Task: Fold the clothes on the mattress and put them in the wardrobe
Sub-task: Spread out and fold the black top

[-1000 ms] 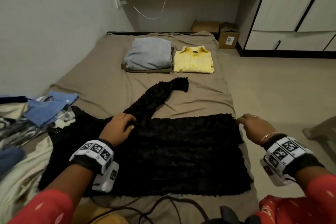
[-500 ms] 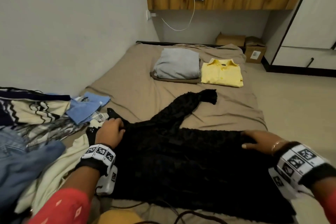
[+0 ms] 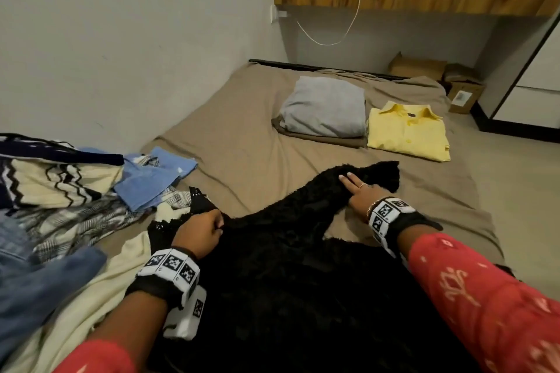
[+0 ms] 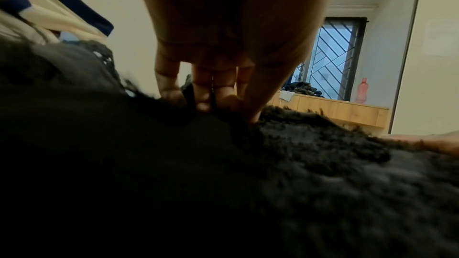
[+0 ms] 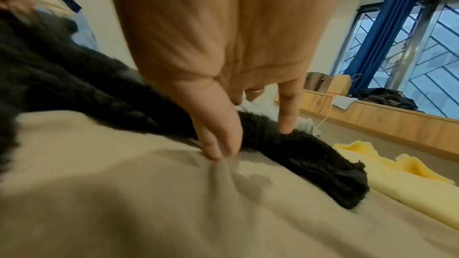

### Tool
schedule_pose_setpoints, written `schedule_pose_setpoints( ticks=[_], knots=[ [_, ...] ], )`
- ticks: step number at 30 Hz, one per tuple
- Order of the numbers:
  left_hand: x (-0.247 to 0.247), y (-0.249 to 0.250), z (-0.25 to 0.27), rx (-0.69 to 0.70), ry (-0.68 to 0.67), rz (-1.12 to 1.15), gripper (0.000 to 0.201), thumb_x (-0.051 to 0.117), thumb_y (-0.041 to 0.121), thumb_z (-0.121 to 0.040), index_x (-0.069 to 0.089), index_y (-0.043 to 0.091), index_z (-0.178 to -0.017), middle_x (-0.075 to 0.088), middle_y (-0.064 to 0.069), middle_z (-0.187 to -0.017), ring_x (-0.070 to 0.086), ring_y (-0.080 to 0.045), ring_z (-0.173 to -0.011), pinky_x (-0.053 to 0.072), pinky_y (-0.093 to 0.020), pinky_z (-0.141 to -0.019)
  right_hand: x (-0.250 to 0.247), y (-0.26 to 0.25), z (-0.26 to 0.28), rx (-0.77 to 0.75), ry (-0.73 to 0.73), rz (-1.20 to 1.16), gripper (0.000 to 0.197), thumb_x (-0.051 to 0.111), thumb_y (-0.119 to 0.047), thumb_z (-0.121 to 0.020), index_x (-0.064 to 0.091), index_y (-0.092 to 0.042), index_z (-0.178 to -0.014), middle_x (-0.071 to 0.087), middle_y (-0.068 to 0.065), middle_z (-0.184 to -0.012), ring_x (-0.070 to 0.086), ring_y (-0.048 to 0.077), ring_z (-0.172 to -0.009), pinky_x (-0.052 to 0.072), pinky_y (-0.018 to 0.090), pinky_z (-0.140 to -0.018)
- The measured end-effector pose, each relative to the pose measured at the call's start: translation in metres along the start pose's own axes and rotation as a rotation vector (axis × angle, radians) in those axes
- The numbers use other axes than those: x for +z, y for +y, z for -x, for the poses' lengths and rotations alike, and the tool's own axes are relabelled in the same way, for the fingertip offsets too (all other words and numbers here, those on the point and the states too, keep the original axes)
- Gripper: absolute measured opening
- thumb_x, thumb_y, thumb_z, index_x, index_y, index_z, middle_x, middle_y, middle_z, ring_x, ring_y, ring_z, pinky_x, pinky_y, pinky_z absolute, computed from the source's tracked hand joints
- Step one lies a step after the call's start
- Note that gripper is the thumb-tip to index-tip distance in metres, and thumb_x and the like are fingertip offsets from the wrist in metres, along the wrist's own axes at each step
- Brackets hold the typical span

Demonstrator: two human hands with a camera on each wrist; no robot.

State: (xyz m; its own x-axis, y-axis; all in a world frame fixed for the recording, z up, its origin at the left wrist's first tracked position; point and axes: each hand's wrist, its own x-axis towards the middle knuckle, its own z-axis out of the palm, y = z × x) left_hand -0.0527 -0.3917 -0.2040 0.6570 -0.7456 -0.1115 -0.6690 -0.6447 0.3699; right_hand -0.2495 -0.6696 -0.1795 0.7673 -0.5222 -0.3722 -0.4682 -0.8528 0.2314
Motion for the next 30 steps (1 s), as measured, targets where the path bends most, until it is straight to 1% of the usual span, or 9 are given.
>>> schedule_pose_setpoints(
  ticks=[3, 5, 9, 13, 16, 23, 26, 28, 30],
  knots=[
    [0.001, -0.005, 0.0, -0.004, 0.0, 0.053, 0.033, 0.058, 0.008, -0.083, 0.038, 0.029, -0.067, 0.054, -0.004, -0.074, 0.058, -0.03, -0.084, 0.041, -0.033, -0.071, -0.006, 0.014, 0.0, -0.054, 0.158, -0.004, 0.028, 0.048, -0.019, -0.092, 0.058, -0.016, -0.118, 0.049, 0.007, -0.133, 0.045, 0.024, -0.126, 0.029, 0.045, -0.102],
    [0.002, -0.007, -0.001, -0.018, 0.008, 0.076, 0.034, 0.058, 0.008, -0.082, 0.037, 0.028, -0.065, 0.054, -0.004, -0.072, 0.058, -0.031, -0.083, 0.042, -0.034, -0.071, -0.004, 0.012, 0.018, -0.181, 0.27, 0.014, 0.013, 0.069, -0.013, -0.074, 0.064, -0.015, -0.086, 0.065, 0.007, -0.086, 0.066, 0.026, -0.08, 0.043, 0.042, -0.083],
    [0.002, -0.007, -0.001, -0.078, 0.062, 0.135, 0.03, 0.063, 0.008, -0.078, 0.042, 0.024, -0.063, 0.05, -0.001, -0.061, 0.054, -0.028, -0.072, 0.038, -0.032, -0.066, 0.016, 0.023, 0.049, -0.259, 0.069, -0.253, 0.022, 0.058, -0.002, -0.077, 0.054, -0.024, -0.075, 0.056, -0.004, -0.084, 0.058, 0.02, -0.082, 0.036, 0.024, -0.07],
    [0.0, -0.004, 0.003, -0.123, 0.093, 0.151, 0.026, 0.065, 0.01, -0.076, 0.045, 0.02, -0.063, 0.051, -0.003, -0.061, 0.051, -0.025, -0.068, 0.033, -0.029, -0.063, 0.034, 0.075, 0.035, 0.369, 0.376, -1.01, 0.032, 0.048, 0.009, -0.081, 0.057, -0.017, -0.064, 0.063, 0.007, -0.072, 0.06, 0.025, -0.074, 0.05, 0.028, -0.067],
    [-0.002, -0.002, 0.006, -0.122, 0.094, 0.152, 0.026, 0.065, 0.009, -0.077, 0.045, 0.02, -0.063, 0.05, -0.001, -0.059, 0.049, -0.025, -0.068, 0.031, -0.029, -0.062, 0.037, 0.093, 0.02, 0.727, 0.334, -1.055, 0.017, 0.055, -0.014, -0.089, 0.064, 0.0, -0.09, 0.063, 0.021, -0.096, 0.06, 0.033, -0.089, 0.048, 0.036, -0.083],
    [-0.002, -0.007, 0.012, -0.063, 0.072, 0.14, 0.029, 0.065, 0.006, -0.074, 0.045, 0.021, -0.06, 0.054, 0.0, -0.066, 0.052, -0.023, -0.071, 0.035, -0.028, -0.065, 0.044, 0.082, 0.0, 0.743, 0.096, -1.153, 0.044, 0.061, -0.025, -0.089, 0.053, -0.009, -0.129, 0.053, 0.015, -0.131, 0.054, 0.03, -0.115, 0.039, 0.027, -0.087],
    [-0.003, -0.01, 0.011, -0.067, 0.067, 0.141, 0.029, 0.065, 0.005, -0.074, 0.045, 0.021, -0.061, 0.056, -0.002, -0.067, 0.054, -0.023, -0.071, 0.037, -0.029, -0.065, 0.037, 0.086, 0.004, 0.746, 0.167, -1.424, 0.019, 0.058, -0.016, -0.088, 0.057, -0.007, -0.104, 0.059, 0.019, -0.09, 0.058, 0.03, -0.076, 0.056, 0.026, -0.071],
    [-0.004, -0.011, 0.012, -0.062, 0.065, 0.137, 0.029, 0.065, 0.005, -0.074, 0.045, 0.022, -0.061, 0.057, -0.002, -0.068, 0.054, -0.023, -0.072, 0.037, -0.029, -0.065, 0.032, 0.099, 0.025, 0.794, 0.289, -1.835, 0.013, 0.05, -0.005, -0.091, 0.047, 0.0, -0.08, 0.053, 0.018, -0.064, 0.056, 0.028, -0.049, 0.047, 0.023, -0.033],
    [-0.006, -0.011, 0.016, -0.055, 0.079, 0.12, 0.028, 0.064, 0.007, -0.074, 0.045, 0.023, -0.062, 0.059, -0.003, -0.07, 0.055, -0.023, -0.072, 0.036, -0.029, -0.063, 0.029, 0.111, 0.061, 0.797, 0.372, -1.98, 0.012, 0.043, 0.0, -0.093, 0.045, -0.002, -0.081, 0.055, 0.017, -0.058, 0.057, 0.018, -0.033, 0.04, 0.018, -0.027]
  ],
)
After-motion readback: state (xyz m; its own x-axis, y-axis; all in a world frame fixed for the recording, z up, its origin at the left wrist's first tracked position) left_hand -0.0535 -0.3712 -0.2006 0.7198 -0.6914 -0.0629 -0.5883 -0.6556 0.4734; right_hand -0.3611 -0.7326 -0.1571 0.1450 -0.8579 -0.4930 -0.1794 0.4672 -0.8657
